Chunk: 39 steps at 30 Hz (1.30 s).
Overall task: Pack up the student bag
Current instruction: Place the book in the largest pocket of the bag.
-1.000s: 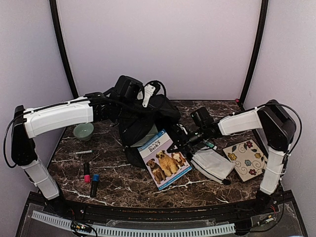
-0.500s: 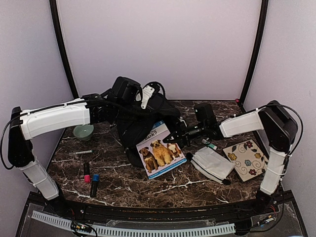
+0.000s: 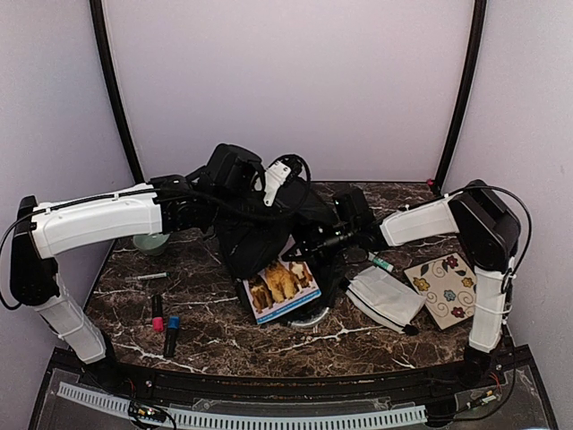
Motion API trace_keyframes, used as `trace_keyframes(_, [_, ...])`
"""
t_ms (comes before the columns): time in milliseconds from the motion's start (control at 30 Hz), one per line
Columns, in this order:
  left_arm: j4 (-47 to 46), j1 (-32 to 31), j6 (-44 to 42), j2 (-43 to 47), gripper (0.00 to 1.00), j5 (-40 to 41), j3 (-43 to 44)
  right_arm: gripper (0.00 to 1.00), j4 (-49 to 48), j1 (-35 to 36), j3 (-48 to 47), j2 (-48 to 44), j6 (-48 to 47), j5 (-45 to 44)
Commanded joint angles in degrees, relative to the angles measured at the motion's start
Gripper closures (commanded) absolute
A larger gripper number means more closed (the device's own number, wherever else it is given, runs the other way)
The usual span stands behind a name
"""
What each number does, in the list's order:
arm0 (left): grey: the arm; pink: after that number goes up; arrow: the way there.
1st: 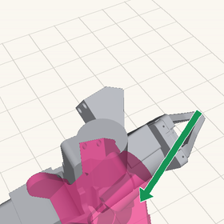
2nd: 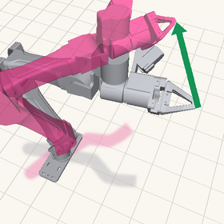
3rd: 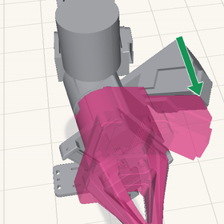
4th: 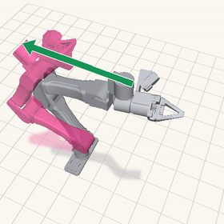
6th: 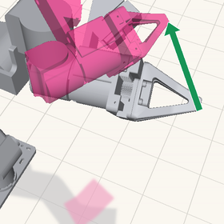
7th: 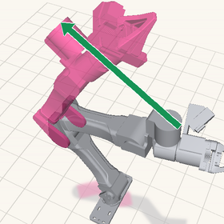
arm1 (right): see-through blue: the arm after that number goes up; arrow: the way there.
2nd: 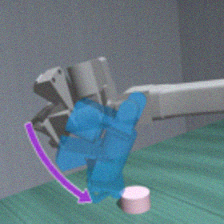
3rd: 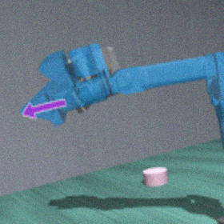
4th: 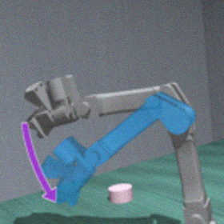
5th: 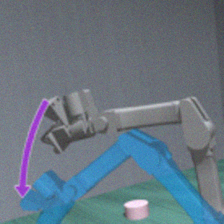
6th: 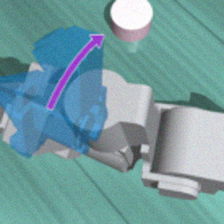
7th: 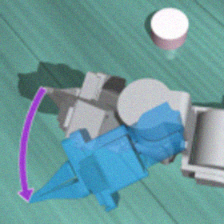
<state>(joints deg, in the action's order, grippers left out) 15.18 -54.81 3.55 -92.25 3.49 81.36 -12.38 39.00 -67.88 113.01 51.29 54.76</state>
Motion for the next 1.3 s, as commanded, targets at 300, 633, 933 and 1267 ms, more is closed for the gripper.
trace_keyframes(300, [-5.7, -1.4, -0.8, 8.7, 1.00, -1.3, -0.9, 0.79, 10.1, 0.2, -3.4, 3.2, -13.5, -18.8])
trace_keyframes(633, [-7.4, -1.4, -0.9, 9.9, 1.00, 0.0, -3.7, 0.41, 16.5, 2.8, -3.9, -3.5, -24.0, -29.7])
trace_keyframes(933, [-7.5, -1.4, -1.8, 10.7, 1.00, 2.5, -3.6, 0.35, 22.5, 4.3, -0.1, -9.8, -31.8, -35.4])
trace_keyframes(1267, [-11.1, -1.4, -0.8, 10.8, 1.00, 3.5, -6.3, 0.34, 17.6, 4.6, 7.8, -14.6, -32.2, -20.3])
